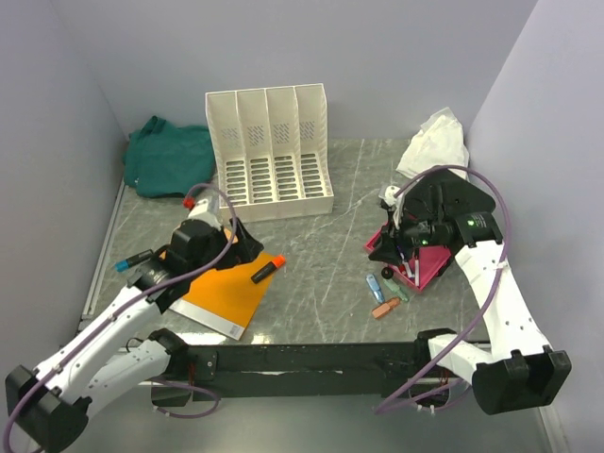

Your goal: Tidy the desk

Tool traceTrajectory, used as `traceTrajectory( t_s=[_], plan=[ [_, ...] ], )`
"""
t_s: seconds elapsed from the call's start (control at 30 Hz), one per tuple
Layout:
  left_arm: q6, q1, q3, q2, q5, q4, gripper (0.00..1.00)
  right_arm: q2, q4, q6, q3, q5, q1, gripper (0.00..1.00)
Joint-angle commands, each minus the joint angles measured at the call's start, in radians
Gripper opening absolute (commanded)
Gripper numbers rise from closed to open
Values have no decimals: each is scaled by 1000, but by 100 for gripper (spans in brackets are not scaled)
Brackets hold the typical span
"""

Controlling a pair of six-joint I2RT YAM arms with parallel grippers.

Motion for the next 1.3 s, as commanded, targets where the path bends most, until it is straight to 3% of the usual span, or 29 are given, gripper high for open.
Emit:
traceTrajectory(
  t_s=[0.0,0.17,0.23,0.3,0.63,0.77,1.03,1.27],
  plan=[
    [-47,3,-89,-110,13,6,99,-40,36,61,-26,-5,-26,42],
    [-92,3,-177,-181,25,55,100,-81,59,115,-45,-5,-19,34],
    [-79,3,-186,-195,46,80,99,-94,76,151,-46,25,7,26],
    [-59,3,-206,-215,80,159,99,-101,67,155,-45,46,55,25],
    [-105,2,-278,-135,266,463,99,-71,46,185,-64,348,297,12],
    [-138,-7,-300,-118,283,520,99,-49,79,225,-114,547,380,4],
    [-156,-24,-330,-142,276,520,99,-51,63,178,-222,757,486,5],
    [-176,-25,-381,-202,267,511,99,-101,107,150,-350,935,507,15]
  ],
)
